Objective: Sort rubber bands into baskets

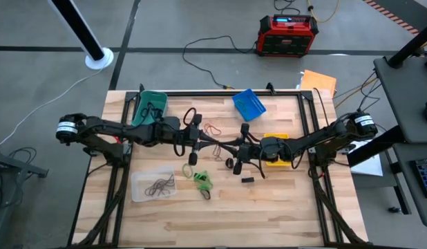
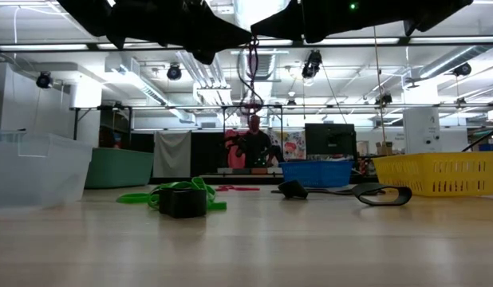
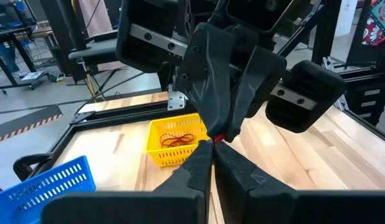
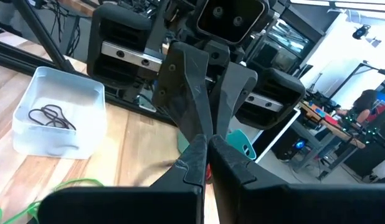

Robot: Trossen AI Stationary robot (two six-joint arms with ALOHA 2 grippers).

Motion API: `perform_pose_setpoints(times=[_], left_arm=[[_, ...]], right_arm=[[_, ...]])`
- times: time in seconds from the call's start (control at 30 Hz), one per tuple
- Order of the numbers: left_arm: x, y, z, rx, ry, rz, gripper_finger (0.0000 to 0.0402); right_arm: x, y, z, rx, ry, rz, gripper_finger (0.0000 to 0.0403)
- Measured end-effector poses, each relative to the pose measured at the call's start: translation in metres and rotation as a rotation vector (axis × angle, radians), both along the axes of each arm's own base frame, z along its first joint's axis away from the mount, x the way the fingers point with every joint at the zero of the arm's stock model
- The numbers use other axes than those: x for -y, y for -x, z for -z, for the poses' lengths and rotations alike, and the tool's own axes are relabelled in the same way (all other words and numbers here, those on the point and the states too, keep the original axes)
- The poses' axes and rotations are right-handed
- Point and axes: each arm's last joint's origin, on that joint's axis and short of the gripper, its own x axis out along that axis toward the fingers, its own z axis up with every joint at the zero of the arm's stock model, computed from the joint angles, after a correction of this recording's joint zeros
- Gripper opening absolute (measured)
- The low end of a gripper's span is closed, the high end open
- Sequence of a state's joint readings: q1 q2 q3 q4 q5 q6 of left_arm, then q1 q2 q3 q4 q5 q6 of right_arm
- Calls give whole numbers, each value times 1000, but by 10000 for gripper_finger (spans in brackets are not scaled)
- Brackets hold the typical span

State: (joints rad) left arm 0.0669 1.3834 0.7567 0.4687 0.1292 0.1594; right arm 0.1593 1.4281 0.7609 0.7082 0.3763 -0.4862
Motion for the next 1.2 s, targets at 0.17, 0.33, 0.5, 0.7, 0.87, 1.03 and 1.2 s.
perform_pose_setpoints(times=[0.17,0.33,0.5,0.7,0.87,1.03,1.2], left_arm=[[0,1,-1,5,5,-3,0],[-1,1,-1,-8,1,-61,0],[-2,2,-1,-10,7,-94,0],[-5,2,0,-25,9,-196,0],[-9,4,6,-88,4,-307,0],[-9,5,10,-120,20,-317,0],[-9,6,13,-157,47,-324,0]], right_arm=[[0,0,3,-26,-10,-1,9],[-1,0,4,-40,-24,-11,9],[-1,0,5,-46,-24,-11,9],[0,1,6,-54,-31,14,9],[-3,1,3,-29,-12,15,9],[-5,3,-7,39,4,7,9],[-4,3,-12,86,14,37,9]])
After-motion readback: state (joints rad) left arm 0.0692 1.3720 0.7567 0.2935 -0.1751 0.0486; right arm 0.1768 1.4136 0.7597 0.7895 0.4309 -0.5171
